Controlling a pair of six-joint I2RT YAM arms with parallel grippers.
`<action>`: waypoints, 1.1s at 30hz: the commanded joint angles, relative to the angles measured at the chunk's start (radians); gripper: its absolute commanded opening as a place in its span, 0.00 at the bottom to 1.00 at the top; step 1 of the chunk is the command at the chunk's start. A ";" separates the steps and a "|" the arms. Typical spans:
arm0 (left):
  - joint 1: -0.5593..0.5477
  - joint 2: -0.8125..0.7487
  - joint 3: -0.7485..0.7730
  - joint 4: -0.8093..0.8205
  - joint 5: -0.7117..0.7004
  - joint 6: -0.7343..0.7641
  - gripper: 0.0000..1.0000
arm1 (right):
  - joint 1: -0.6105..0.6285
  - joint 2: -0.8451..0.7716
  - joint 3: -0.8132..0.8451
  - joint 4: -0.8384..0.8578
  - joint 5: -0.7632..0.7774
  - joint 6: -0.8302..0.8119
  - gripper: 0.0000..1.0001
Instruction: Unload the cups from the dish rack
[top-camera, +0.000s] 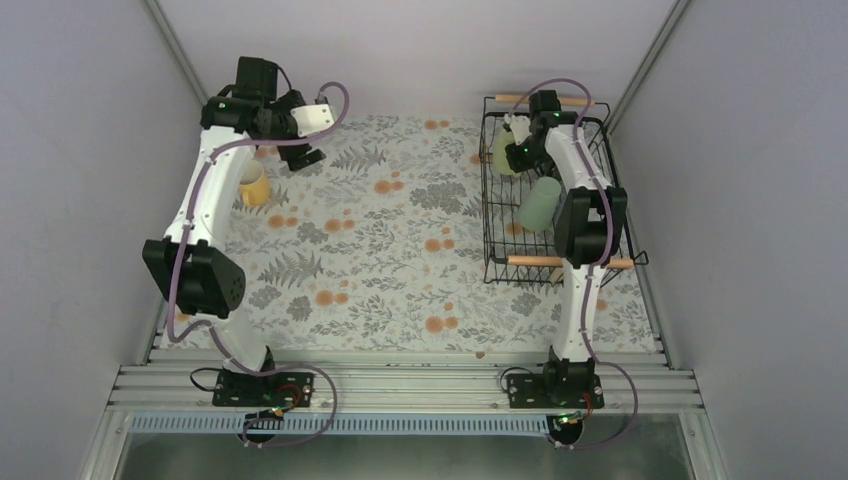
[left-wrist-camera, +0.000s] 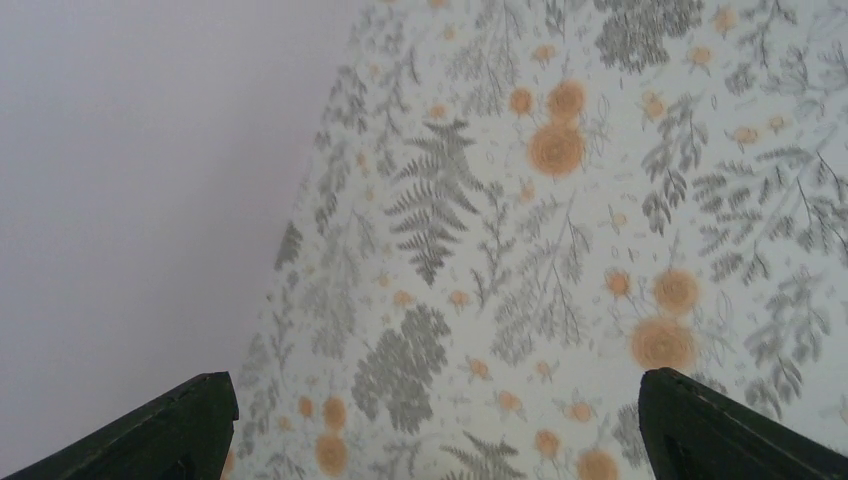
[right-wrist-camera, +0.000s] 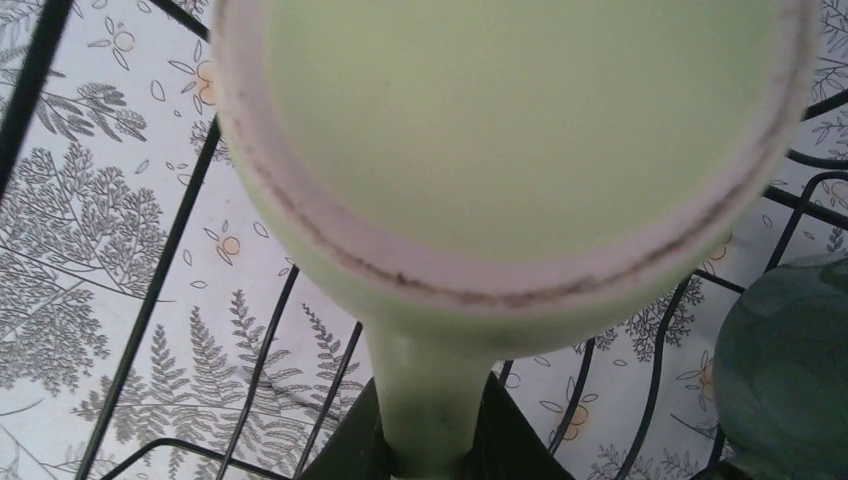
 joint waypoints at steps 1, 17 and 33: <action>-0.058 -0.111 -0.119 0.140 0.047 -0.039 1.00 | 0.004 -0.082 -0.012 0.053 0.038 -0.006 0.04; -0.268 -0.340 -0.583 0.923 0.040 -0.255 1.00 | -0.047 -0.323 0.121 -0.279 -0.588 -0.139 0.03; -0.410 -0.318 -0.877 1.562 -0.009 -0.223 0.90 | -0.049 -0.351 0.082 -0.292 -1.220 -0.062 0.03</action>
